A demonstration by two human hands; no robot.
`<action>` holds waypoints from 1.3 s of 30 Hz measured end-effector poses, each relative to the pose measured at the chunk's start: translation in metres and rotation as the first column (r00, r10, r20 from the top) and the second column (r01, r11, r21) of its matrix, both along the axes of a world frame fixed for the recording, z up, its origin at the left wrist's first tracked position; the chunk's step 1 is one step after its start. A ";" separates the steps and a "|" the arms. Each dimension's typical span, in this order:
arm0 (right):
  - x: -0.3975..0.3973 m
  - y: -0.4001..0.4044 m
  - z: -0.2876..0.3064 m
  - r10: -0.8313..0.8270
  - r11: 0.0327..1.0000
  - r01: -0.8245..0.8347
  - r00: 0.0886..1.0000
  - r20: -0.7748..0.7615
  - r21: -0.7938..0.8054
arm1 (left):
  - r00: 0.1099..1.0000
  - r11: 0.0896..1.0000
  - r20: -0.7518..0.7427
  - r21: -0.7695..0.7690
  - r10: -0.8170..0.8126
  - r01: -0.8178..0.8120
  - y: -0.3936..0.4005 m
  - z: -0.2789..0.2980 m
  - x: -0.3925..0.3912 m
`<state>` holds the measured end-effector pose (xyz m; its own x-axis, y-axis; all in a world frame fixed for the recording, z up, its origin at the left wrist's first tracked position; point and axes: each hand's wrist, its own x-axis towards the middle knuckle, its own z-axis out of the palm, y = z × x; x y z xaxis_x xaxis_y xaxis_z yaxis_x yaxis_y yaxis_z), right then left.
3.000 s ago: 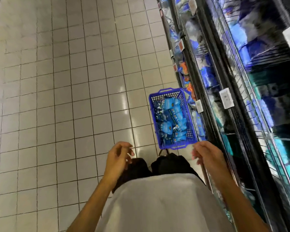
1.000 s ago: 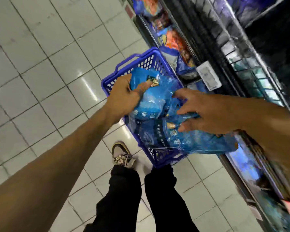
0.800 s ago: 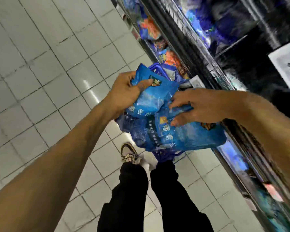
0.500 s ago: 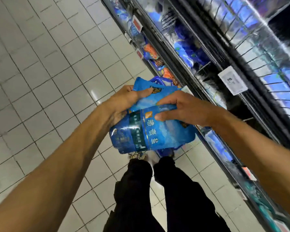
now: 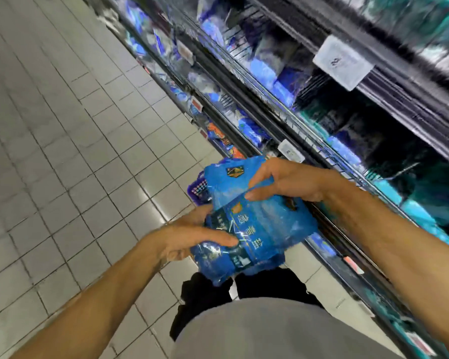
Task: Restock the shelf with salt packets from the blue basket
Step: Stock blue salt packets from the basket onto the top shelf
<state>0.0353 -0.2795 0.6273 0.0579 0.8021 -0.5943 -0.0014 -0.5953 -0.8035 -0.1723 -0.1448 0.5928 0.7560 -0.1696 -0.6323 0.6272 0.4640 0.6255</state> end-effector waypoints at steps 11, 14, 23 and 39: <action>-0.036 -0.151 -0.005 -0.817 0.479 0.876 0.470 -0.334 0.059 | 0.969 0.965 -0.035 -0.088 0.245 -0.247 -0.051 0.027 0.008; -0.065 -0.179 -0.011 -0.892 0.200 0.979 0.195 -0.407 0.031 | 0.961 0.949 -0.075 -0.157 0.265 -0.274 -0.062 0.027 0.011; -0.210 -0.220 -0.024 -0.556 -0.484 0.845 -0.498 -0.665 -0.228 | 0.985 0.987 -0.073 -0.056 -0.154 0.150 -0.089 0.009 0.044; -0.444 -0.360 -0.009 -0.034 -0.907 0.366 -0.556 -0.830 -0.208 | 0.615 0.625 0.107 0.143 -0.781 0.768 -0.348 0.027 -0.010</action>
<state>-0.4087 -0.6398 0.6178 0.7051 -0.4797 -0.5222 0.3820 0.8774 -0.2902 -0.1827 -0.4931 0.6196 0.4478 -0.6925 -0.5655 0.6307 -0.2036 0.7488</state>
